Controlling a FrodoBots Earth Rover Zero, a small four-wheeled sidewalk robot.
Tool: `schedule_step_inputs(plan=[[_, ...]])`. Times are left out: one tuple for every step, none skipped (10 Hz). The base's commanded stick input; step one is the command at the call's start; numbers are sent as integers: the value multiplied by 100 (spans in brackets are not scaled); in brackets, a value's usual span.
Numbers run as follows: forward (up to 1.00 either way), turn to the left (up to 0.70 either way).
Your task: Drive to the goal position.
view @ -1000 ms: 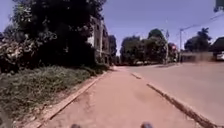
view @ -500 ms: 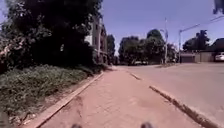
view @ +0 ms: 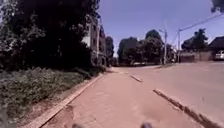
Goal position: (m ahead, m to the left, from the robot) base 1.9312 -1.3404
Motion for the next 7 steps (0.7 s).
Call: schedule_step_inputs(plan=[[70,-11],[70,0],[70,0],[70,0],[70,-4],[70,-18],[70,-31]])
